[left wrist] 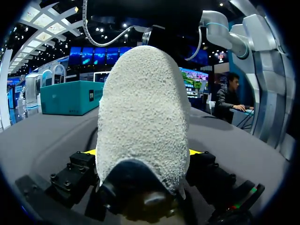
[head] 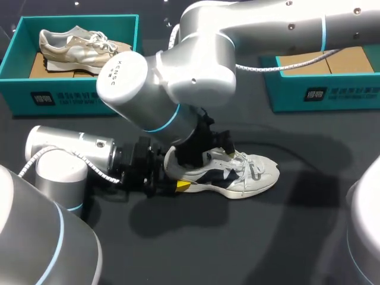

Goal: Take the shoe out of the shoebox, open the shoe tongue, remove and reinsert the insole, then place the shoe into the shoebox

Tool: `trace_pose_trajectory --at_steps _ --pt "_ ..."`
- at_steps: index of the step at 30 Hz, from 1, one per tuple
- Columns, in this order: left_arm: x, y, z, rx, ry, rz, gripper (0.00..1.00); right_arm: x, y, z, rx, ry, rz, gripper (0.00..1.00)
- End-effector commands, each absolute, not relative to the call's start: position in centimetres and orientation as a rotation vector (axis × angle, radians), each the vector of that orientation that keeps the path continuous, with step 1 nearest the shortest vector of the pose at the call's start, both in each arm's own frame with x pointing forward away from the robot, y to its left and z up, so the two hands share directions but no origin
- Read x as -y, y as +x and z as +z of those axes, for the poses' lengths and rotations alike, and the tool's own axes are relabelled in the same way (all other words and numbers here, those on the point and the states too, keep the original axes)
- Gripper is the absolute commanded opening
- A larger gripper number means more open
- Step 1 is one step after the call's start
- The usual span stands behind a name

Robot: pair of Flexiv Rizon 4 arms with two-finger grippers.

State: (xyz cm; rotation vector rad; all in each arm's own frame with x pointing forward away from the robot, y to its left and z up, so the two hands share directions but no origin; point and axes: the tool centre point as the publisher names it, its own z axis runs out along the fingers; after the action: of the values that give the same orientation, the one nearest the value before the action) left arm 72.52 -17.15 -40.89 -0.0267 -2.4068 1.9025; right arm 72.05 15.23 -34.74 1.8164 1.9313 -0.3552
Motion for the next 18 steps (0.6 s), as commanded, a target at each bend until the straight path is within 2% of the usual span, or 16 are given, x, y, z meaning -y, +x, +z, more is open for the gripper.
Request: trace_pose_trajectory --at_steps 1,9,12,13,15,18 --pt "17.1 72.4 -40.9 2.408 -0.024 1.905 0.00 -14.8 71.4 -34.3 -1.710 2.001 -0.275 0.40" --pt "17.1 72.4 -40.9 2.408 -0.024 1.905 0.00 -14.2 71.3 -33.7 -1.704 2.027 -0.281 0.38" --pt "17.1 72.4 -40.9 2.408 -0.024 1.905 0.00 -13.9 71.4 -33.5 -1.714 2.053 -0.283 0.29" --pt "17.1 72.4 -40.9 2.408 -0.024 1.905 0.00 -13.7 71.5 -33.4 -1.720 2.065 -0.284 0.22" --pt "17.1 72.4 -40.9 2.408 -0.024 1.905 0.00 -13.3 71.6 -33.2 -1.732 2.089 -0.281 0.00" --pt "17.1 72.4 -40.9 2.408 -0.024 1.905 0.00 -12.6 71.9 -32.9 -1.779 2.109 -0.281 0.00"
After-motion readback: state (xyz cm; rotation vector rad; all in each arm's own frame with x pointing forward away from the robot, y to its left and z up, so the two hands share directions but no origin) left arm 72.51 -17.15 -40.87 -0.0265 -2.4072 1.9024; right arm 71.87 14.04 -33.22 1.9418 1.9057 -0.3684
